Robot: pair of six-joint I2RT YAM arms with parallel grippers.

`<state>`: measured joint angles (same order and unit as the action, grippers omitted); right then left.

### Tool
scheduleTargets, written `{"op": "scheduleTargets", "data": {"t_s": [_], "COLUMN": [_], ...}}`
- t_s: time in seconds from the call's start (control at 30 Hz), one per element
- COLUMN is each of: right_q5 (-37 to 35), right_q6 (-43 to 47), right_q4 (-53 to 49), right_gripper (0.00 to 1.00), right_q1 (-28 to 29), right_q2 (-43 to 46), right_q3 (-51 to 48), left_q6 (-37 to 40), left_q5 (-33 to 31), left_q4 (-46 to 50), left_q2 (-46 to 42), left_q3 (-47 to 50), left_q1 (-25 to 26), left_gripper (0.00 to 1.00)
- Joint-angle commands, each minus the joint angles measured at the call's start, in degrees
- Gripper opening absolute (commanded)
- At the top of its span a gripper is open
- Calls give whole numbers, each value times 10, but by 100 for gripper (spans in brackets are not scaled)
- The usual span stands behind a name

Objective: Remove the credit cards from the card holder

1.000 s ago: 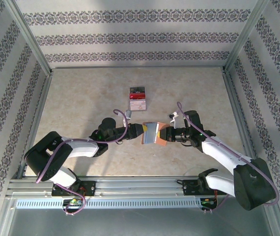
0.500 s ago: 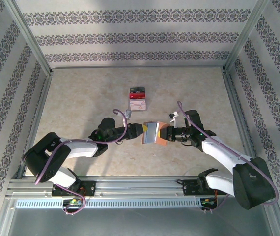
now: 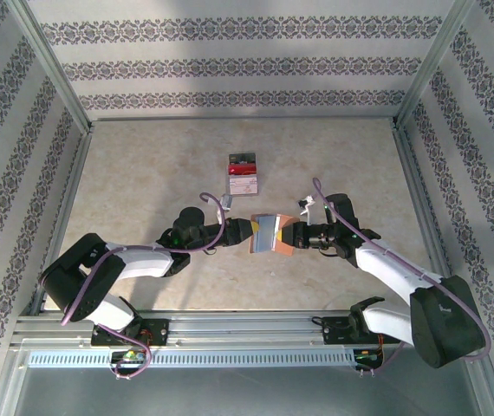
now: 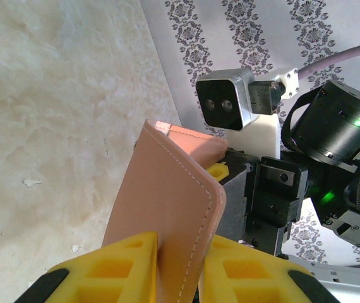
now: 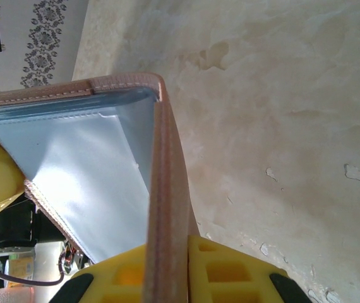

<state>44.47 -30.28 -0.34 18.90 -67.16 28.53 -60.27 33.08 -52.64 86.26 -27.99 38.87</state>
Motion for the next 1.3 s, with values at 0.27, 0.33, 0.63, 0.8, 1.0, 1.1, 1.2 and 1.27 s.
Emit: {"op": "scheduleTargets", "data": {"t_s": [0.27, 0.33, 0.63, 0.8, 1.0, 1.1, 1.2, 1.27], "right_q5": [17, 21, -7, -78, -167, -203, -164, -139], "right_q6": [2, 1, 19, 65, 88, 77, 44, 21], "right_q4": [20, 20, -16, -125, -226, -252, -232, -214], "right_gripper": [0, 0, 47, 72, 83, 79, 62, 55], "right_q1": [2, 2, -2, -16, 2, 21, 49, 78], "right_q2": [-15, -13, 1, 43, 91, 121, 130, 118], "right_q3": [3, 5, 9, 35, 91, 120, 139, 148], "left_q6": [25, 29, 33, 52, 72, 73, 78, 82], "left_q5": [21, 18, -19, -62, -102, -115, -128, -131], "left_q4": [39, 48, 86, 174, 275, 310, 343, 353], "left_q2": [-17, -18, -44, -95, -135, -139, -141, -139], "left_q3": [-24, -25, -20, -22, -32, -38, -46, -49], "left_q1": [-3, -3, -3, -3, -3, -3, -3, -3], "left_gripper": [14, 10, 0, 0, 0, 0, 0, 0]}}
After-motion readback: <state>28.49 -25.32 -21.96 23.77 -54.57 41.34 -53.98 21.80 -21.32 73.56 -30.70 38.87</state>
